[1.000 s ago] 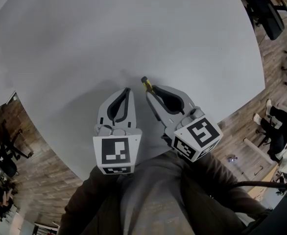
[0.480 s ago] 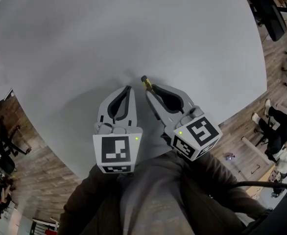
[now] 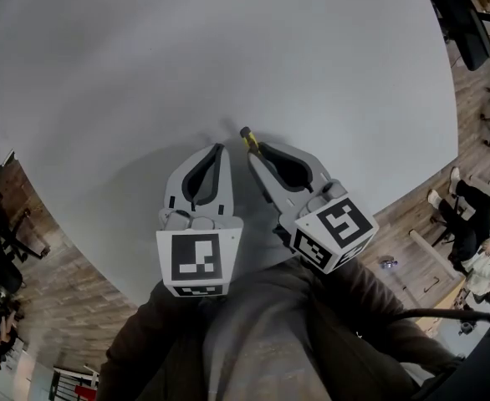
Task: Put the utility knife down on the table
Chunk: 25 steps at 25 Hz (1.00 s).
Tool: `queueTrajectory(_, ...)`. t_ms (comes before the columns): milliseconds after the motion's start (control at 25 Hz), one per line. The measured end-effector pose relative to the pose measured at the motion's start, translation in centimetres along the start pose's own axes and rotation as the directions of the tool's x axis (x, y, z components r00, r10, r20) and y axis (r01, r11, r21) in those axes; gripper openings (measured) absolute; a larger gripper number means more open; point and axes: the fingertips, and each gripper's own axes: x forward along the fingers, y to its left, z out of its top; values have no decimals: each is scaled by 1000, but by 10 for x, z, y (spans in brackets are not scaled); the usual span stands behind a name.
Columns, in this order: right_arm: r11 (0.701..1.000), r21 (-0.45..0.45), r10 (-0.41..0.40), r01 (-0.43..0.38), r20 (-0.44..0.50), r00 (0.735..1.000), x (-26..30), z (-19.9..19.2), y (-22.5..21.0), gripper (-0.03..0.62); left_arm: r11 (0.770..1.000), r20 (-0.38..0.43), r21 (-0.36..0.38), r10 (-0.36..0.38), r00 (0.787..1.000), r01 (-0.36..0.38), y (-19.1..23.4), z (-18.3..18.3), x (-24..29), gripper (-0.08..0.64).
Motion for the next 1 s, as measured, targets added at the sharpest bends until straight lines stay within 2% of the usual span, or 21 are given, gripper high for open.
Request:
queueTrajectory(720,999,-9,-31,31,8,999,1,-2,-1,63,1000,0,-1,8,1000,-8,2,-3,0,3)
queueTrajectory(1000,1000,-18,-15,15,-5,1000,-1,0,-3,80,1000,8,3,12,1000,-12,-3,3,0,3)
